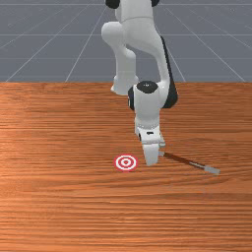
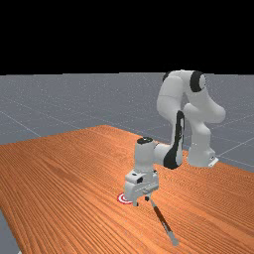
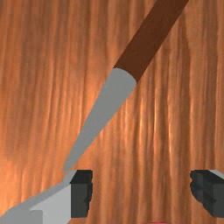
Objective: Pick up the pen and put it to the marker
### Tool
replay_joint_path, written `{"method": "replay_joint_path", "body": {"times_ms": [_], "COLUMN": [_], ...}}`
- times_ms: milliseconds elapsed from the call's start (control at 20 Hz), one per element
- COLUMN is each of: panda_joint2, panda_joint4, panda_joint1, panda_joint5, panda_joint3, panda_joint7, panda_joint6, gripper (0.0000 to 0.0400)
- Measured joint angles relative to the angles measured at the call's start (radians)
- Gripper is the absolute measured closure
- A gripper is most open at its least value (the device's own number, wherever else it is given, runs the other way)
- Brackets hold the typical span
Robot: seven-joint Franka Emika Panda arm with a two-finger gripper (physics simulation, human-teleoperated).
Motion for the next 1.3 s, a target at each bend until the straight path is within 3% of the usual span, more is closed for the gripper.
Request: {"method": "replay_joint_path", "body": {"times_ms": [150,300,400,450,600,750,800,900,1050,1100,1150,1300], "panda_joint2": [-0.015,-0.058,-0.042,-0.030,-0.033,-0.036,-0.036,-0.035,-0.016,0.005,0.024,0.003], "panda_joint4": [0.001,-0.009,-0.009,-0.005,-0.023,-0.038,-0.026,-0.042,0.005,0.051,0.096,0.051], "panda_joint1": [-0.030,-0.031,-0.097,-0.099,-0.043,-0.060,-0.029,-0.027,0.030,0.051,0.058,0.051], "panda_joint5": [0.003,0.003,0.047,0.046,0.014,0.012,-0.012,0.005,0.019,-0.008,0.006,-0.002], "panda_joint3": [0.006,0.006,0.075,0.076,0.016,0.024,-0.014,0.000,0.021,0.013,0.008,0.011], "panda_joint7": [-0.023,-0.022,-0.084,-0.085,-0.026,-0.052,-0.026,-0.017,0.044,0.026,0.056,0.036], "panda_joint6": [-0.045,-0.047,-0.001,0.007,0.022,0.052,0.020,0.083,0.023,-0.010,-0.086,-0.028], "gripper": [0.0013,0.0003,0.0001,0.0001,0.0000,0.0000,0.0000,0.0000,0.0000,0.0000,0.0000,0.0000]}}
